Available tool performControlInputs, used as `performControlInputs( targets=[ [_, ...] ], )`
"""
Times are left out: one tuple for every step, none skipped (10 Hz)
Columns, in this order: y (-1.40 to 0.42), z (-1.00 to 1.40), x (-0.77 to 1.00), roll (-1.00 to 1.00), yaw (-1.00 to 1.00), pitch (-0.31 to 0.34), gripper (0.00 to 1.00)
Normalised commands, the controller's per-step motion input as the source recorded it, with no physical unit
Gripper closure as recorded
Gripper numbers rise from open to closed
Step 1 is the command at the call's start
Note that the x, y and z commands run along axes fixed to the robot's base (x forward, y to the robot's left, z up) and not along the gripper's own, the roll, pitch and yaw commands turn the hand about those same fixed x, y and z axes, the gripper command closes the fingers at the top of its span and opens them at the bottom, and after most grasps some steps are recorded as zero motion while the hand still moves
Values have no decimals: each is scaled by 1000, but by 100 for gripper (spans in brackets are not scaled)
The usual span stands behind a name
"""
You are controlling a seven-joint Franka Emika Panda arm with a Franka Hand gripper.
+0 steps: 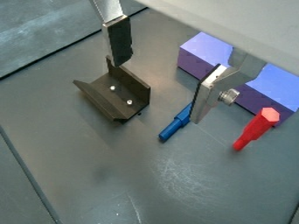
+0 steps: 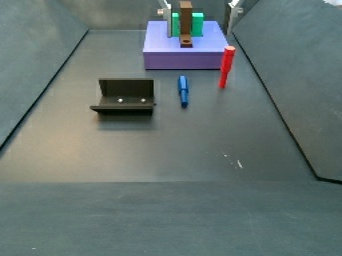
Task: Pick up the blue object. Move up. Place the blue object on the fixture. Regrasp the blue object. Move to above the board. Insert the blue object.
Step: Pick up the blue object.
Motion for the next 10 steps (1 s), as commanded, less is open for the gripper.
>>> performControlInputs(
  targets=[
    [-54,-183,-60,-54,37,-34,0],
    [-571,-320,369,107,-229,196,0],
    [-871,-706,189,174,-157,87,0],
    [-926,-837,174,150,-146,86,0],
    [-954,-771,0,67,-226,4,0],
    [-883,-783,0,47,-274,0,0],
    [-831,-789,269,0,-89,10,0],
    [-471,-726,397,-63,-3,130,0],
    [-366,-740,489,-41,0,111,0],
    [-237,-763,569,-9,0,86,0]
  ],
)
